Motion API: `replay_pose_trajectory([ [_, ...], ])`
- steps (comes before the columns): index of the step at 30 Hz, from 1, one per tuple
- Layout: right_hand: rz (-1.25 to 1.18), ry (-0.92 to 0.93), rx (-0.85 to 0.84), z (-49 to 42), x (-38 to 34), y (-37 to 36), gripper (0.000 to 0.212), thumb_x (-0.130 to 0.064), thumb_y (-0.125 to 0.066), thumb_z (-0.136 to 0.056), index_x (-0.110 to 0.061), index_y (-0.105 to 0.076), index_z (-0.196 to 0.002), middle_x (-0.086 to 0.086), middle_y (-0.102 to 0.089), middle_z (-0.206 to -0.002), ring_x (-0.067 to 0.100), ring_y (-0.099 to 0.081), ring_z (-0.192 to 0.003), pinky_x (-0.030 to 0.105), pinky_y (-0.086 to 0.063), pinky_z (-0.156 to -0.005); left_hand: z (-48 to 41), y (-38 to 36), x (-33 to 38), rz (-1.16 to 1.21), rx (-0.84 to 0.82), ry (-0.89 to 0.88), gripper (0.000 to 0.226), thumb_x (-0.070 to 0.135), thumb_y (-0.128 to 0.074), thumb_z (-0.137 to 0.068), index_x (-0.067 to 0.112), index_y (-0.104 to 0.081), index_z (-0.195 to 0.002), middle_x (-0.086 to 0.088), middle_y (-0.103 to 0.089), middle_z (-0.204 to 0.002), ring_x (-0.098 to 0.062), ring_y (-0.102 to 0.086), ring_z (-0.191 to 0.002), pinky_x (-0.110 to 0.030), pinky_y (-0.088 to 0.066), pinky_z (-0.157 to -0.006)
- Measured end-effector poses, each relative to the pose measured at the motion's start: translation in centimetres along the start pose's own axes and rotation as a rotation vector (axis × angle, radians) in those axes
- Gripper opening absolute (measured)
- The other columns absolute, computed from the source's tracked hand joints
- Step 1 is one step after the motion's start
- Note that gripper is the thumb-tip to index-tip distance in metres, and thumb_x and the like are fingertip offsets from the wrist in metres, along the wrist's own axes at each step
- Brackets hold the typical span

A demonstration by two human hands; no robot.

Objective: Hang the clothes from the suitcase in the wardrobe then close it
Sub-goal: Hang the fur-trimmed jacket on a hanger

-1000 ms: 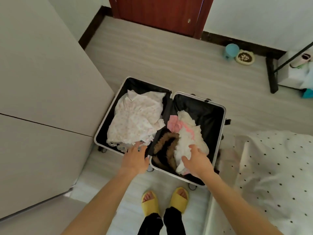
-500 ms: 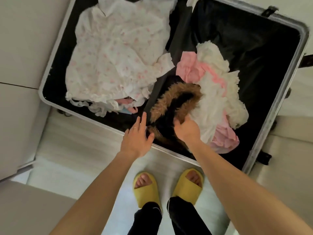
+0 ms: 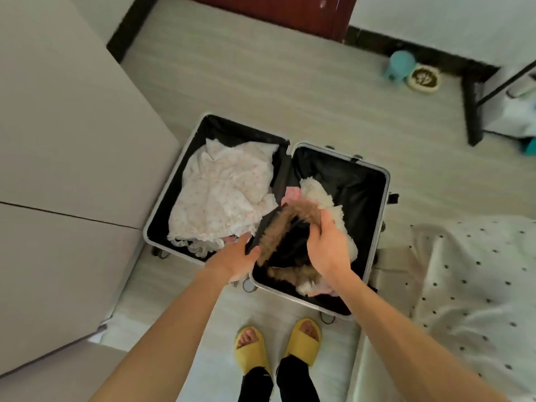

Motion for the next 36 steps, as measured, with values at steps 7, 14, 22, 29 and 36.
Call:
replay_pose_trajectory([
  [7, -0.132, 0.258, -0.007, 13.1, -18.5, 17.6, 0.016, -0.032, -0.045, -0.103, -0.033, -0.059, -0.109, -0.005, -0.060, -0.060, 0.012, -0.048, -0.047, 0.032, -0.038, -0.051, 18.7, 13.2, 11.5, 0.093, 0.213, -0.284, 0.097, 0.051, -0.075, -0.072, 0.050, -0.018, -0.151, 0.012, -0.045, -0.139, -0.022, -0.058, -0.121, -0.038, -0.052, -0.094],
  [14, -0.028, 0.502, -0.017, 24.8, -27.6, 27.4, 0.017, -0.037, -0.054, -0.098, -0.034, -0.066, -0.110, -0.010, -0.072, -0.098, 0.010, -0.065, -0.090, 0.032, -0.052, -0.084, 37.0, 18.9, 17.1, 0.331, 0.585, -0.505, 0.023, 0.040, -0.073, -0.081, 0.034, -0.071, -0.103, 0.014, -0.073, -0.091, -0.010, -0.067, -0.088, -0.024, -0.050, -0.069],
  [22, 0.050, 0.604, -0.080, 35.5, -26.6, 30.1, 0.013, -0.030, -0.062, -0.091, -0.026, -0.067, -0.102, -0.003, -0.072, -0.095, 0.013, -0.065, -0.087, 0.038, -0.052, -0.083, 53.7, 11.6, 11.5, 0.503, 0.729, -0.412, 0.040, 0.018, -0.068, -0.080, 0.041, -0.048, -0.107, 0.000, -0.070, -0.098, -0.024, -0.066, -0.089, -0.038, -0.051, -0.079],
  [29, 0.360, 0.693, -0.469, 45.1, -25.0, 22.0, 0.037, -0.017, -0.067, -0.083, -0.030, -0.059, -0.117, -0.012, -0.064, -0.091, 0.001, -0.057, -0.069, 0.014, -0.041, -0.055, 59.8, -0.1, 1.3, 0.278, 0.424, -0.099, 0.023, 0.047, -0.065, -0.083, 0.029, -0.061, -0.097, 0.001, -0.069, -0.106, -0.024, -0.065, -0.102, -0.031, -0.049, -0.079],
  [36, 0.766, 0.809, -0.640, 56.3, -24.0, 9.1, 0.068, 0.004, -0.048, -0.083, -0.023, -0.042, -0.145, 0.005, -0.062, -0.110, 0.011, -0.052, -0.072, 0.018, -0.039, -0.049, 68.7, -8.8, -13.1, 0.195, 0.322, 0.232, 0.039, 0.047, -0.058, -0.088, 0.012, -0.063, -0.105, -0.004, -0.065, -0.099, -0.024, -0.060, -0.087, -0.033, -0.050, -0.080],
])
Point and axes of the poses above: each hand's wrist, its own z-axis away from the middle knuckle, its own y-axis out of the back of the hand, x = y × z, the point moved 5 cm from there along -z, towards the middle knuckle
